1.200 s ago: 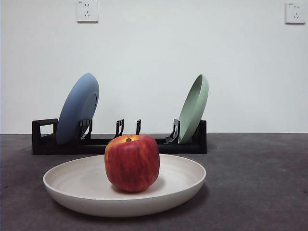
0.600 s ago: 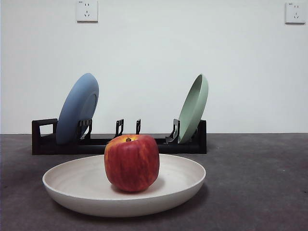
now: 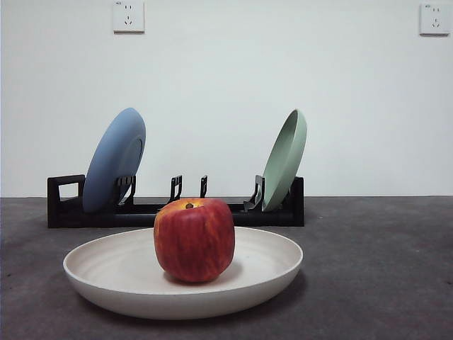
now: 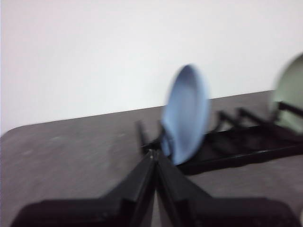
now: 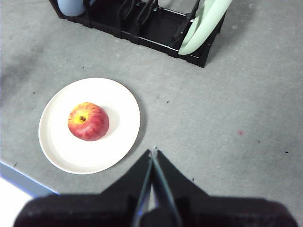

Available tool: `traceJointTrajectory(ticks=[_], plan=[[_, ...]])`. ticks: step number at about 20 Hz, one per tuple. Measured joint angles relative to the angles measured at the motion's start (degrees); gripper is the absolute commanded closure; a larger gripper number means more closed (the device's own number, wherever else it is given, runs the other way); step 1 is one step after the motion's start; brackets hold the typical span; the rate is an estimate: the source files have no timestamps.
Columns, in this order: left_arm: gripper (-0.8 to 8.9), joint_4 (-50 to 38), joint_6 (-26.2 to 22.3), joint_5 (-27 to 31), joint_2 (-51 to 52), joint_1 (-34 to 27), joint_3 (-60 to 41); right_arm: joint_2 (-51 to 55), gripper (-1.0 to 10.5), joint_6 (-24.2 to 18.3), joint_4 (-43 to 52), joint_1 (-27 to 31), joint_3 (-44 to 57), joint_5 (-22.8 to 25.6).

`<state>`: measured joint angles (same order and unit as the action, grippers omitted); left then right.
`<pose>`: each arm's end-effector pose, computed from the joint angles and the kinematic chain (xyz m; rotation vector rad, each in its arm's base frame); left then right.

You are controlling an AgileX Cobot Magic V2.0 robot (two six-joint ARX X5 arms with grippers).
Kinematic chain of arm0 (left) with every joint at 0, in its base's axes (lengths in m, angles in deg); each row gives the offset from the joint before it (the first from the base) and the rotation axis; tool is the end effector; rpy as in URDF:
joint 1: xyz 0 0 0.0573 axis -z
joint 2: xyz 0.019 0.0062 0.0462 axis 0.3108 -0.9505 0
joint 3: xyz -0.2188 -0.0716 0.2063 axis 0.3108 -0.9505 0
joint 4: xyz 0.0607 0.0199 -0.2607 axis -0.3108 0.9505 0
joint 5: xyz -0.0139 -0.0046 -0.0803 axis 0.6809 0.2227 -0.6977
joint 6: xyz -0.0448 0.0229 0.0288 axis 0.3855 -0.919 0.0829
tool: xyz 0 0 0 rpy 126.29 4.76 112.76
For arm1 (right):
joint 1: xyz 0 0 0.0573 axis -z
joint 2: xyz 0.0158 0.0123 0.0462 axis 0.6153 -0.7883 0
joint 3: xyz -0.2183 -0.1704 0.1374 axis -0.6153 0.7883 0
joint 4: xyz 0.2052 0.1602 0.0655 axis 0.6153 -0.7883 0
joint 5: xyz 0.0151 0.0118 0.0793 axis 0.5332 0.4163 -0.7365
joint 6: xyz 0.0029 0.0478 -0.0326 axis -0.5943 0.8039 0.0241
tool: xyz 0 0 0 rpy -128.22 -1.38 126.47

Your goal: Take the yellow plate from the plate rack,put the plate on the table,take the apple from the table,put the apple in the plate

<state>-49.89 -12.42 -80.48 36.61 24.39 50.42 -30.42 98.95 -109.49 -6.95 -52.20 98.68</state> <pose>0.0790 -0.0069 0.1870 0.0708 -0.0488 -0.0578 0.1045 0.0948 0.4466 -0.1571 0.7636 0.4774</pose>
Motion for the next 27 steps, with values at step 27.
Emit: traceJointTrajectory(ticks=[27], plan=[[8.17,15.0,4.3,-3.1,3.9,-6.7,-2.1,0.0,9.5,0.0,-0.1,0.0,0.0,0.0]])
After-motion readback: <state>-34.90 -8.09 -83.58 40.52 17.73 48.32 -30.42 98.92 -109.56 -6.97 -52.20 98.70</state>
